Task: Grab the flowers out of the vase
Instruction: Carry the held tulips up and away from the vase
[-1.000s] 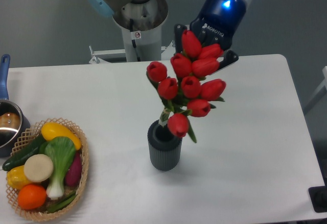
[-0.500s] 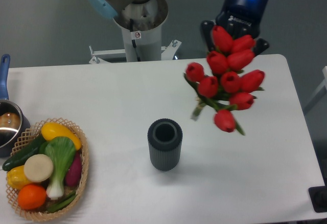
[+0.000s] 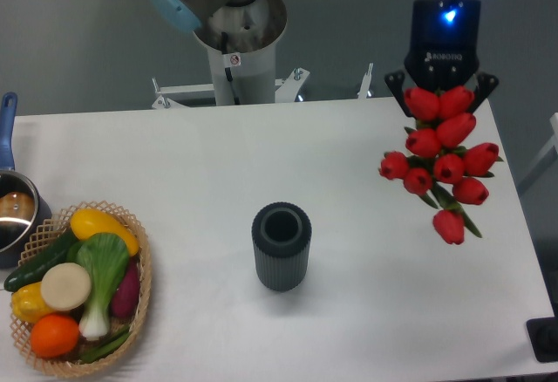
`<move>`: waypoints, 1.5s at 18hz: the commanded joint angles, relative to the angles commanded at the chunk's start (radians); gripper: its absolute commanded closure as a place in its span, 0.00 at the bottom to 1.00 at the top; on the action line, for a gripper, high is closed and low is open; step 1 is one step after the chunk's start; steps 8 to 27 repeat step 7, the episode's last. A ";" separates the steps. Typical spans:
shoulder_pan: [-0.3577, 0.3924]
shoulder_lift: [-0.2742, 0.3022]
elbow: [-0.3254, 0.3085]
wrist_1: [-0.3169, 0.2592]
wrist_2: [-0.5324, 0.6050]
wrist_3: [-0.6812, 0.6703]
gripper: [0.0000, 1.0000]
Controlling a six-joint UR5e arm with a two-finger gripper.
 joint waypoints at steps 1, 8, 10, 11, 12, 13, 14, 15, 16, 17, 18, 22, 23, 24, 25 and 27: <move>-0.017 -0.012 0.005 -0.019 0.060 0.012 1.00; -0.069 -0.061 0.000 -0.111 0.261 0.111 1.00; -0.069 -0.061 0.000 -0.111 0.261 0.111 1.00; -0.069 -0.061 0.000 -0.111 0.261 0.111 1.00; -0.069 -0.061 0.000 -0.111 0.261 0.111 1.00; -0.069 -0.061 0.000 -0.111 0.261 0.111 1.00; -0.069 -0.061 0.000 -0.111 0.261 0.111 1.00; -0.069 -0.061 0.000 -0.111 0.261 0.111 1.00; -0.069 -0.061 0.000 -0.111 0.261 0.111 1.00; -0.069 -0.061 0.000 -0.111 0.261 0.111 1.00; -0.069 -0.061 0.000 -0.111 0.261 0.111 1.00; -0.069 -0.061 0.000 -0.111 0.261 0.111 1.00; -0.069 -0.061 0.000 -0.111 0.261 0.111 1.00; -0.069 -0.061 0.000 -0.111 0.261 0.111 1.00; -0.069 -0.061 0.000 -0.111 0.261 0.111 1.00; -0.069 -0.061 0.000 -0.111 0.261 0.111 1.00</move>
